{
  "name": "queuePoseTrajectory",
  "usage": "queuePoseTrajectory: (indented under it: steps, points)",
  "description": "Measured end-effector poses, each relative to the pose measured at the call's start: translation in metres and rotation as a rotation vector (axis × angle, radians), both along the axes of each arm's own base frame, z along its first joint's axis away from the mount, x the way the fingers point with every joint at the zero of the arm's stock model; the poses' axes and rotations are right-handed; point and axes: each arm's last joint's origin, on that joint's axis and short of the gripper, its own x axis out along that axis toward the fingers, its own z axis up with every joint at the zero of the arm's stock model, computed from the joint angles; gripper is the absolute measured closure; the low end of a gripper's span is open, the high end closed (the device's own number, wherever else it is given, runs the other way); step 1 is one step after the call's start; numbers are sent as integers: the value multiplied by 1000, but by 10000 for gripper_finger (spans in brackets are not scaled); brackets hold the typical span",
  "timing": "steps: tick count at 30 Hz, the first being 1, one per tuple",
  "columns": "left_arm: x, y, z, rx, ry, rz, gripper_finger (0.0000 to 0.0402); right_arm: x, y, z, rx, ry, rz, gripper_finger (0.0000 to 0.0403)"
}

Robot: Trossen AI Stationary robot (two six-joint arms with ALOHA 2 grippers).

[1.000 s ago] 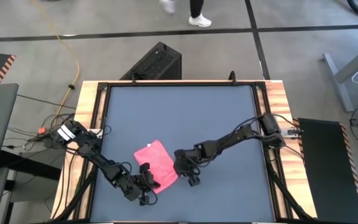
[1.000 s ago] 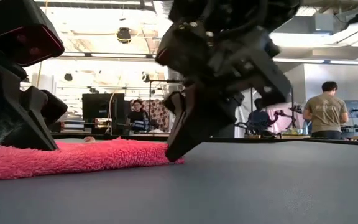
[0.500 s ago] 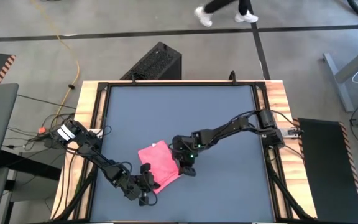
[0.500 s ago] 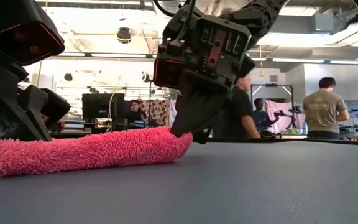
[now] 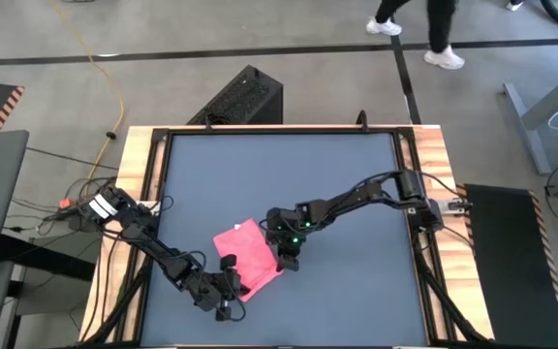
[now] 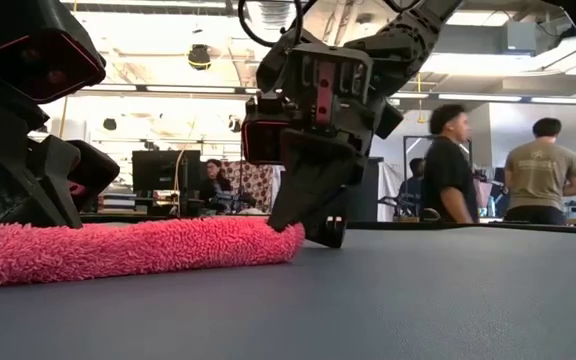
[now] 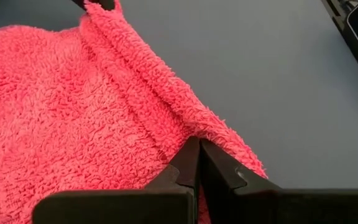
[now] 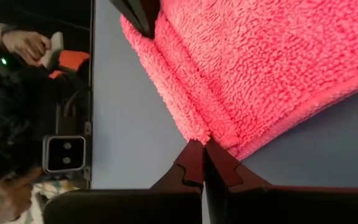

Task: Roll towel
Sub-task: Roll the red towel

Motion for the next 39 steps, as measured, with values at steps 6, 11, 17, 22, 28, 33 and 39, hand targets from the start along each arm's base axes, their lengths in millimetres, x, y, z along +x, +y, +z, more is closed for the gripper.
queuePoseTrajectory:
  steps: [6,11,17,22,28,33,39]
  points:
    - [-4,3,17,63,-14,-49,388,1,-4,0,22,39,-51,386]
    - [-14,13,42,112,-13,-32,357,-3,-5,-4,7,98,-83,386]
    - [-21,21,76,96,-106,2,337,-4,-5,-5,-13,121,-106,386]
    - [-11,17,88,122,-269,-12,335,-4,-5,-5,-15,121,-115,386]
    - [2,12,65,97,-232,-22,332,-3,-5,-5,-15,120,-123,386]
    - [-1,-3,62,63,-209,-47,307,-3,-6,-5,-15,118,-124,387]
    - [-8,-9,61,89,-175,-3,259,-3,-7,-5,-16,115,-123,387]
